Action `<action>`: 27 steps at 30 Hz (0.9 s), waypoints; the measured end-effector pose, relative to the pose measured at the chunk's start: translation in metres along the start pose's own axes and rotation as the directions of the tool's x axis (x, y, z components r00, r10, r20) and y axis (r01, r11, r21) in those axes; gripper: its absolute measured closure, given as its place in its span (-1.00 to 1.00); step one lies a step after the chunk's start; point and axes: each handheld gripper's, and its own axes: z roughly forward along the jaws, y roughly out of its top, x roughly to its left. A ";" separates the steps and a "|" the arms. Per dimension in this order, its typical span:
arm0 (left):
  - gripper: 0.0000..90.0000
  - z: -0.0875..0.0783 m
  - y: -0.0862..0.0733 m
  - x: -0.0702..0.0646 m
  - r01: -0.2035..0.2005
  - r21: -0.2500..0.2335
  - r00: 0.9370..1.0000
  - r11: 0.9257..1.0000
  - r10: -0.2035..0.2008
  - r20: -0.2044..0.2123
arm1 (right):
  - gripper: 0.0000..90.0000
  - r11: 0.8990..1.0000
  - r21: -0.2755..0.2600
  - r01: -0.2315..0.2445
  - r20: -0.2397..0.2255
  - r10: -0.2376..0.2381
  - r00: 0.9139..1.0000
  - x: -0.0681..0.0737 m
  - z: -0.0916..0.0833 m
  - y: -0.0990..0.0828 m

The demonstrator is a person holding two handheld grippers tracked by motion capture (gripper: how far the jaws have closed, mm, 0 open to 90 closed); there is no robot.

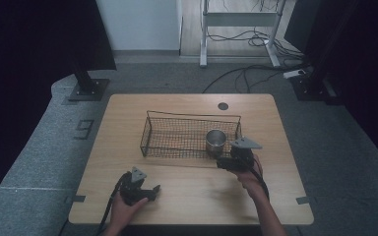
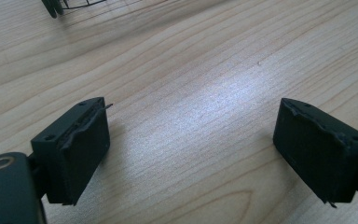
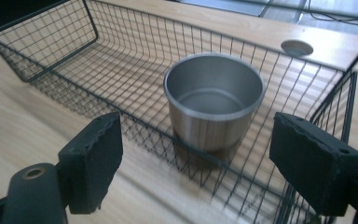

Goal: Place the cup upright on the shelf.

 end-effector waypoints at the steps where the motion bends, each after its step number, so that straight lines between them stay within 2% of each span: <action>1: -0.76 0.000 0.000 0.000 -0.001 0.000 1.000 1.000 0.001 0.000 | -0.63 1.000 -0.003 -0.004 0.000 0.004 1.000 0.000 -0.002 -0.004; 8: -0.76 0.000 0.000 0.000 0.001 -0.001 1.000 1.000 -0.001 -0.001 | -0.62 1.000 0.003 -0.018 -0.008 0.018 1.000 -0.001 -0.017 -0.033; 17: -0.76 0.000 0.000 0.000 0.001 -0.001 1.000 1.000 -0.001 -0.001 | -0.60 0.998 0.047 -0.037 0.002 0.037 0.999 -0.006 -0.024 -0.066; 21: -0.76 0.000 0.000 0.000 0.001 -0.001 1.000 1.000 -0.001 -0.001 | -0.60 0.997 0.072 -0.042 0.006 0.041 0.999 -0.008 -0.022 -0.074; 27: -0.76 0.000 0.000 0.000 0.001 -0.001 1.000 1.000 -0.001 -0.001 | -0.61 0.997 0.071 -0.038 0.015 0.037 0.999 -0.009 -0.021 -0.075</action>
